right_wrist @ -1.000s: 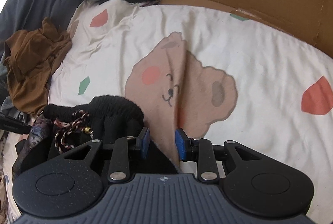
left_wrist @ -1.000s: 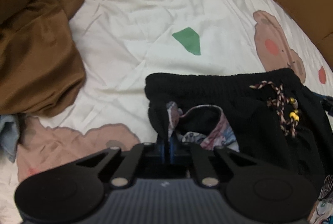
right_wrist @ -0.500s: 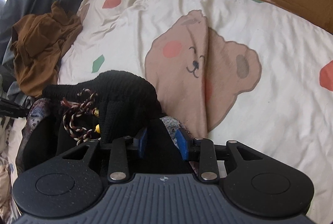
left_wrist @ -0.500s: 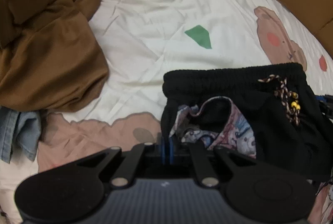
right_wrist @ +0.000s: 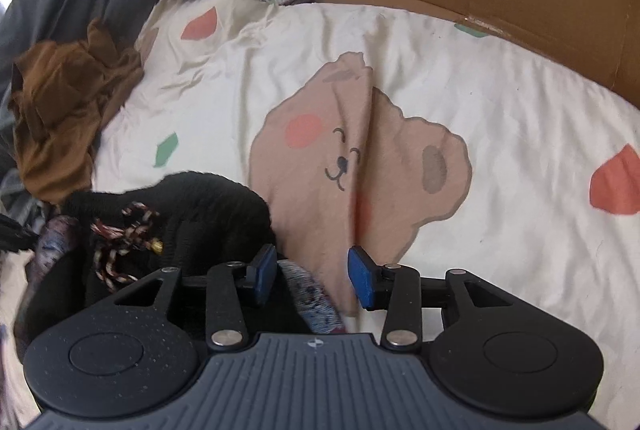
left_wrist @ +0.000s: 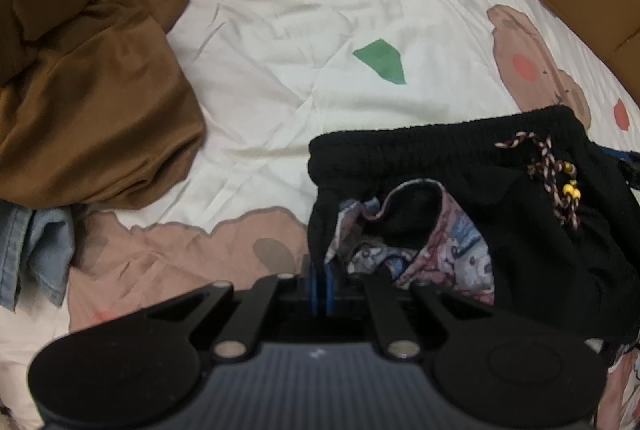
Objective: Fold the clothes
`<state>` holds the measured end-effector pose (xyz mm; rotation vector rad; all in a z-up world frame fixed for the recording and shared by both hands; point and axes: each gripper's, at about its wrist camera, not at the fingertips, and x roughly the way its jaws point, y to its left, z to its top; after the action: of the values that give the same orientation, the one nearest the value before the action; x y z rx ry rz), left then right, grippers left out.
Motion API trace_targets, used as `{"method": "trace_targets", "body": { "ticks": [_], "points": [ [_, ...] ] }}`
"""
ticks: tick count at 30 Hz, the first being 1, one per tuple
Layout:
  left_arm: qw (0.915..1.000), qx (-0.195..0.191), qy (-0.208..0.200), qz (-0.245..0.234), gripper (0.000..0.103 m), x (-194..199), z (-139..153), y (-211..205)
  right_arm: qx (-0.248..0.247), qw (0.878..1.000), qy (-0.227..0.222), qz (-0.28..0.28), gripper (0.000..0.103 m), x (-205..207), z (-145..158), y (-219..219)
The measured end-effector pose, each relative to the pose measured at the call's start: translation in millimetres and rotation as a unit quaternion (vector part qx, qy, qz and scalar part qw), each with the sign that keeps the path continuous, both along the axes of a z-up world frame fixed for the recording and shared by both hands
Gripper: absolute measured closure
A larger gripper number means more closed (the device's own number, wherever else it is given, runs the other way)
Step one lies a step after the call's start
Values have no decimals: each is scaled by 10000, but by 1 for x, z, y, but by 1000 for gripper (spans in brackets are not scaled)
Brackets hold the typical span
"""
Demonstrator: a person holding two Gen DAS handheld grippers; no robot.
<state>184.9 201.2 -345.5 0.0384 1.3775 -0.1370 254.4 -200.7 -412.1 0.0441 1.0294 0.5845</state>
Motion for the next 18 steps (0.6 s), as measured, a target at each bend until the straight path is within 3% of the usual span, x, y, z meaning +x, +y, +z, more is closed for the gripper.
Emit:
{"method": "trace_targets", "body": {
  "ticks": [3,9,14,18],
  "points": [
    [10000,9,9,1,98,-1,-1,0,-181,9998,-80,70,73,2,-5,3],
    [10000,10,23,-2,98,0,-1,-1,-494,9981,-190,312,74,-4,-13,9],
    [10000,1,24,-8,98,0,-1,0,-370,9983,-160,431,76,-19,-11,12],
    [10000,-18,48,5,98,-2,-1,1,-480,9963,-393,589,73,-33,-6,17]
  ]
}}
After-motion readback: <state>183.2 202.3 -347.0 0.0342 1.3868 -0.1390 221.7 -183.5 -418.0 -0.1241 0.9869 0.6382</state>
